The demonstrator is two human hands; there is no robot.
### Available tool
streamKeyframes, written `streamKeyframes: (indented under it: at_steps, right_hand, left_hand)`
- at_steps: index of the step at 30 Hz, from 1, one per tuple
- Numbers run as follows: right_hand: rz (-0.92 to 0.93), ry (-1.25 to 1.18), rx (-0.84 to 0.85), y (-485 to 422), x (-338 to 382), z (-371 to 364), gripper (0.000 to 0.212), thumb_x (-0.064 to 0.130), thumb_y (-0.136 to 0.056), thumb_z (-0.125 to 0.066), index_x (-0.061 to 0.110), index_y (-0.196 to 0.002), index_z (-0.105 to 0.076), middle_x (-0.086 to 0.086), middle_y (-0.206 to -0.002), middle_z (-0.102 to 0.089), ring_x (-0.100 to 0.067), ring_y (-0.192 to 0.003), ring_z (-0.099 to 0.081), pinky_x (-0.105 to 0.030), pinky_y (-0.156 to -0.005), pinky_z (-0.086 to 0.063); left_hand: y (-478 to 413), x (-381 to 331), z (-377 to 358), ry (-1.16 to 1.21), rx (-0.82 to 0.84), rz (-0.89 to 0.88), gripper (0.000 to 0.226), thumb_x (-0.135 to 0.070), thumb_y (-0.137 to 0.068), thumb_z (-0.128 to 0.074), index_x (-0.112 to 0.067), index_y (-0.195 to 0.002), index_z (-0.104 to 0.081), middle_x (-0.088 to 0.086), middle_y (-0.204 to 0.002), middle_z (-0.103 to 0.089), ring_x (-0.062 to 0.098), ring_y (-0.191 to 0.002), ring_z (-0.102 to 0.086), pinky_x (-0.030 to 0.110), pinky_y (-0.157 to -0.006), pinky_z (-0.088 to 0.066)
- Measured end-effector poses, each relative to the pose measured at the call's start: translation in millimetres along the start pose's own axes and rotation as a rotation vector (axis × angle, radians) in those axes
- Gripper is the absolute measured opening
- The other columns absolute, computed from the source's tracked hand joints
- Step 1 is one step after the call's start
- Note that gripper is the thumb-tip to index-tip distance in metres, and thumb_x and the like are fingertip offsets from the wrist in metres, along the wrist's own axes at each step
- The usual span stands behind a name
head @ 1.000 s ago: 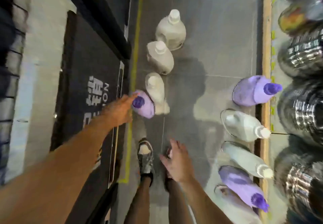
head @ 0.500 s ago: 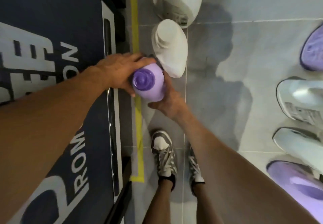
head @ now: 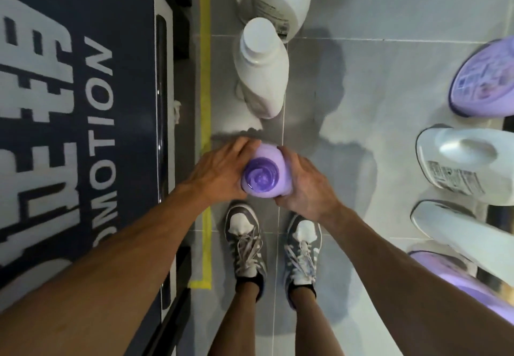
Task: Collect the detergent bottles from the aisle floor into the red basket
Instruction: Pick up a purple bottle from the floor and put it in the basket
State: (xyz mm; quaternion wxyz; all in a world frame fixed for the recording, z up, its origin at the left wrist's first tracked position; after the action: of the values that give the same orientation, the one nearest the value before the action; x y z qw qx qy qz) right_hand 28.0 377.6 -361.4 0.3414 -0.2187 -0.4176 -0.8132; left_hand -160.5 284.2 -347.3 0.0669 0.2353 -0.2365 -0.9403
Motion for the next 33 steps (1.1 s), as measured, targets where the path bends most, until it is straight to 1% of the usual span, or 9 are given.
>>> streamKeyframes:
  at_steps: [5,9,11,14,19,22,24,29,33]
  right_hand:
    - [0.018,0.025,0.054,42,10,38,0.102,0.034,-0.059,-0.084,0.019,-0.149,-0.038,-0.003,-0.133,-0.055,-0.026,-0.119,-0.053,-0.036,-0.093,-0.048]
    - [-0.027,0.090,0.094,104,50,104,0.104,0.036,-0.060,-0.083,0.027,-0.151,-0.033,0.002,-0.138,-0.051,-0.023,-0.125,-0.051,-0.037,-0.100,-0.047]
    - [-0.074,0.099,0.107,140,91,148,0.104,0.039,-0.061,-0.082,0.036,-0.150,-0.029,0.005,-0.138,-0.050,-0.023,-0.127,-0.049,-0.041,-0.099,-0.048]
    - [-0.091,0.107,0.082,197,159,217,0.103,0.041,-0.060,-0.082,0.044,-0.148,-0.028,0.009,-0.138,-0.050,-0.018,-0.126,-0.049,-0.036,-0.097,-0.047]
    - [-0.023,0.149,0.041,297,299,338,0.101,0.044,-0.060,-0.079,0.048,-0.144,-0.023,0.011,-0.143,-0.049,-0.020,-0.127,-0.052,-0.039,-0.099,-0.049]
    - [0.069,0.139,0.002,344,380,392,0.099,0.050,-0.057,-0.074,0.052,-0.143,-0.023,0.015,-0.144,-0.048,-0.013,-0.128,-0.053,-0.035,-0.100,-0.049]
    - [0.106,0.146,-0.022,370,426,418,0.100,0.047,-0.056,-0.074,0.053,-0.143,-0.024,0.014,-0.142,-0.050,-0.014,-0.125,-0.056,-0.036,-0.099,-0.050]
    - [0.199,0.079,-0.049,408,506,454,0.096,0.039,-0.057,-0.088,0.047,-0.139,-0.038,0.021,-0.129,-0.057,-0.001,-0.107,-0.059,-0.010,-0.087,-0.044]
    - [0.328,0.129,0.044,409,550,455,0.090,0.045,-0.053,-0.085,0.050,-0.133,-0.043,0.025,-0.126,-0.060,-0.003,-0.113,-0.062,-0.034,-0.094,-0.054]
  left_hand:
    - [28,-40,13,0.194,-0.084,0.024,0.108,-0.039,-0.051,-0.091,-0.008,-0.142,-0.041,0.010,-0.131,-0.054,0.030,-0.119,-0.056,0.043,-0.093,-0.055]
    - [66,-104,68,0.205,-0.122,0.057,0.099,-0.051,-0.055,-0.074,-0.014,-0.140,-0.040,0.005,-0.130,-0.052,0.026,-0.118,-0.055,0.043,-0.089,-0.055]
    - [91,-138,119,0.201,-0.130,0.065,0.094,-0.055,-0.059,-0.066,-0.015,-0.139,-0.042,0.005,-0.129,-0.054,0.028,-0.113,-0.058,0.043,-0.087,-0.055]
    - [130,-184,206,0.139,-0.153,0.030,0.087,-0.053,-0.060,-0.069,-0.017,-0.135,-0.044,0.002,-0.121,-0.056,0.027,-0.105,-0.060,0.040,-0.079,-0.056]
    - [221,-255,371,0.066,-0.207,-0.053,0.093,-0.056,-0.055,-0.072,-0.011,-0.131,-0.045,0.004,-0.117,-0.056,0.028,-0.105,-0.057,0.043,-0.087,-0.054]
    - [280,-281,457,0.149,-0.265,-0.061,0.097,-0.055,-0.053,-0.079,-0.012,-0.131,-0.043,0.005,-0.122,-0.057,0.028,-0.110,-0.059,0.038,-0.092,-0.051]
    - [320,-296,502,0.232,-0.297,-0.032,0.097,-0.049,-0.054,-0.083,-0.019,-0.134,-0.038,0.002,-0.121,-0.061,0.026,-0.106,-0.063,0.033,-0.085,-0.050]
    - [390,-309,574,0.222,-0.389,-0.014,0.106,-0.052,-0.053,-0.083,-0.031,-0.143,-0.032,-0.009,-0.132,-0.055,0.019,-0.111,-0.062,0.027,-0.089,-0.049]
    - [436,-311,590,0.156,-0.429,0.060,0.107,-0.063,-0.052,-0.077,-0.035,-0.143,-0.029,-0.017,-0.123,-0.048,0.018,-0.103,-0.063,0.031,-0.084,-0.050]
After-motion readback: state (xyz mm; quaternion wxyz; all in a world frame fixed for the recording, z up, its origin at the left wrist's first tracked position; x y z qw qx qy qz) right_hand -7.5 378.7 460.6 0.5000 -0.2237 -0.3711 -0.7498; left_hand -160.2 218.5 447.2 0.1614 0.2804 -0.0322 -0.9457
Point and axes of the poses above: each hand's wrist, its own y-axis away from the middle knuckle, its own z-axis out of the back of the hand, x = y × z, the point moved 2 cm from there along -y, towards the middle knuckle
